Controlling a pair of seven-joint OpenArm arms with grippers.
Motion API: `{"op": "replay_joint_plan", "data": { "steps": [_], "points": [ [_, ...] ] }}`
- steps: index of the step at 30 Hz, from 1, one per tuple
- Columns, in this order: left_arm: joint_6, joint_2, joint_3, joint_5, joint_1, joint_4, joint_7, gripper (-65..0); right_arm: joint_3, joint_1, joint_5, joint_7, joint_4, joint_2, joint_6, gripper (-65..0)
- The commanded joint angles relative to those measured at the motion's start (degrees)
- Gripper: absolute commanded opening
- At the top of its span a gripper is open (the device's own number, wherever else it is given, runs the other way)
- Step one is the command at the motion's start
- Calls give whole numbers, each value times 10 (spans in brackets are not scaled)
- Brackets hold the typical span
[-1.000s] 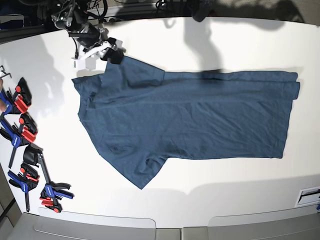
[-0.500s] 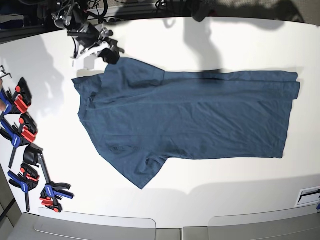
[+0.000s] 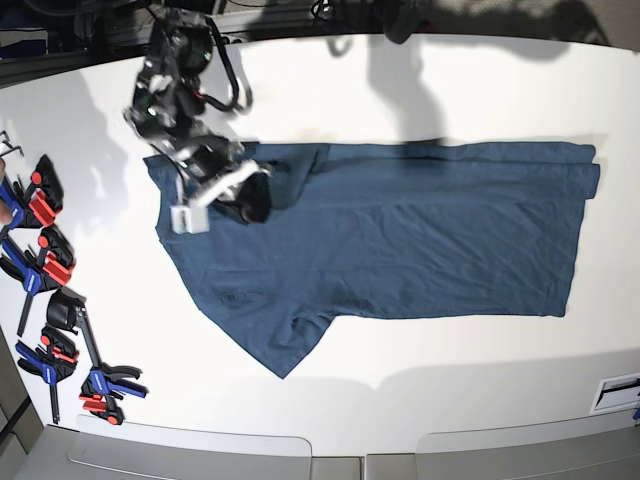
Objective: Fold the T-shirt properly
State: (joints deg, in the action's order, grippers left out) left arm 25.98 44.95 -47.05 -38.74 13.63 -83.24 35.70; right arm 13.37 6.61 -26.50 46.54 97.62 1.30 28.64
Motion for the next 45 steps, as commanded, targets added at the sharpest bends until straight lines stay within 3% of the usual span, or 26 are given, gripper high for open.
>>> {"op": "replay_joint_plan", "data": {
  "steps": [1,7,15,29,43,45],
  "points": [
    [1,19,-8,-5,-4,-8,-19,-507,-13,-15,9,-23,11,3,-4,-650],
    [1,19,-8,-5,-4,-8,-19,-507,-66,-44,95,-64,11,3,-39,-650],
    [1,19,-8,-5,-4,-8,-24,-507,-66,-69,129,-99,-24,3,-43,-650],
    [1,19,-8,-5,-4,-8,-23,-508,-66,-145,128,-132,-144,3,-43,-650],
    [1,19,-8,-5,-4,-8,-23,-508,-66,-174,129,-131,-154,3,-43,-650],
    [1,19,-8,-5,-4,-8,-23,-508,-66,-174,129,-135,-154,3,-43,-591]
  ]
}}
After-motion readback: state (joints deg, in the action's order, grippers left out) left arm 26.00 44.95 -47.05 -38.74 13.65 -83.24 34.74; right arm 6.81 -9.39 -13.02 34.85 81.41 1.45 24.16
